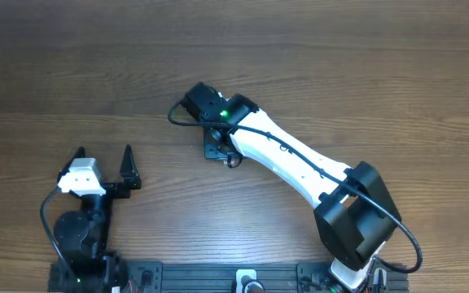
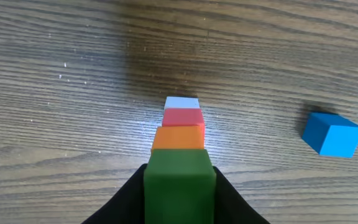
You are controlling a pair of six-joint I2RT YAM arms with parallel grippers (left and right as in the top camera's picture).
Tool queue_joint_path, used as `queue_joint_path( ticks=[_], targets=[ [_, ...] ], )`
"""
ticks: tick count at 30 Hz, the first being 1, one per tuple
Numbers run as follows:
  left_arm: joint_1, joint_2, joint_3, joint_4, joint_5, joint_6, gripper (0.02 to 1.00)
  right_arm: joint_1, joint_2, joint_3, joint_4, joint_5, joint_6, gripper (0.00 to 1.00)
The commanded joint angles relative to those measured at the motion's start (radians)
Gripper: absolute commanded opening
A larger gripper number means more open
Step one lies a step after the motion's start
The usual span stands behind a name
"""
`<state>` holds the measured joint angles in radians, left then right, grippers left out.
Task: Stack Cubes
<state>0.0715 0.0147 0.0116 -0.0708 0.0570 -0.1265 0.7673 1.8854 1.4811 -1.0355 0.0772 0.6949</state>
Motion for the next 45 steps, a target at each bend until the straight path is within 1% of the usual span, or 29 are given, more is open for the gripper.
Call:
queue_joint_path(
  ticks=[1,9,14,21,22,24,26,27,28,30,34,37,40,41,45],
  targets=[
    [0.005,-0.008,-0.006,-0.001,0.014,0.007,1.0,-0.006,0.015,0.021,0.004,-0.001,-0.005,0.272],
    [0.005,-0.008,-0.006,-0.001,0.014,0.007,1.0,-0.006,0.015,0.021,0.004,-0.001,-0.005,0.275],
    [0.005,-0.008,-0.006,-0.001,0.014,0.007,1.0,-0.006,0.015,0.021,0.003,-0.002,-0.005,0.31],
    [0.005,-0.008,-0.006,-0.001,0.014,0.007,1.0,-0.006,0.015,0.02,0.003,-0.002,-0.005,0.332],
    [0.005,-0.008,-0.006,-0.001,0.014,0.007,1.0,-0.006,0.015,0.02,0.003,-0.002,-0.005,0.351],
    [0.005,-0.008,-0.006,-0.001,0.014,0.007,1.0,-0.006,0.015,0.02,0.003,-0.001,-0.005,0.437],
    [0.005,-0.008,-0.006,-0.001,0.014,0.007,1.0,-0.006,0.015,0.021,0.004,-0.001,-0.005,0.562],
    [0.005,-0.008,-0.006,-0.001,0.013,0.007,0.996,-0.006,0.015,0.02,0.004,-0.001,-0.005,0.654],
    [0.005,-0.008,-0.006,-0.001,0.014,0.007,1.0,-0.006,0.015,0.02,0.004,-0.001,-0.005,0.792],
    [0.005,-0.008,-0.006,-0.001,0.014,0.007,1.0,-0.006,0.015,0.021,0.01,0.011,-0.005,0.993],
    [0.005,-0.008,-0.006,-0.001,0.014,0.007,1.0,-0.011,0.012,0.027,0.038,0.042,-0.019,0.991],
    [0.005,-0.008,-0.006,-0.001,0.014,0.007,1.0,-0.037,0.003,0.058,0.029,0.052,-0.041,0.993],
    [0.005,-0.008,-0.006,-0.001,0.014,0.007,1.0,-0.097,-0.042,0.09,0.018,0.051,-0.09,0.993],
    [0.005,-0.008,-0.006,-0.001,0.014,0.007,1.0,-0.138,-0.079,0.094,0.013,0.051,-0.121,0.993],
    [0.005,-0.008,-0.006,-0.001,0.014,0.007,1.0,-0.238,-0.135,0.093,-0.08,0.051,-0.14,0.993]
  ],
)
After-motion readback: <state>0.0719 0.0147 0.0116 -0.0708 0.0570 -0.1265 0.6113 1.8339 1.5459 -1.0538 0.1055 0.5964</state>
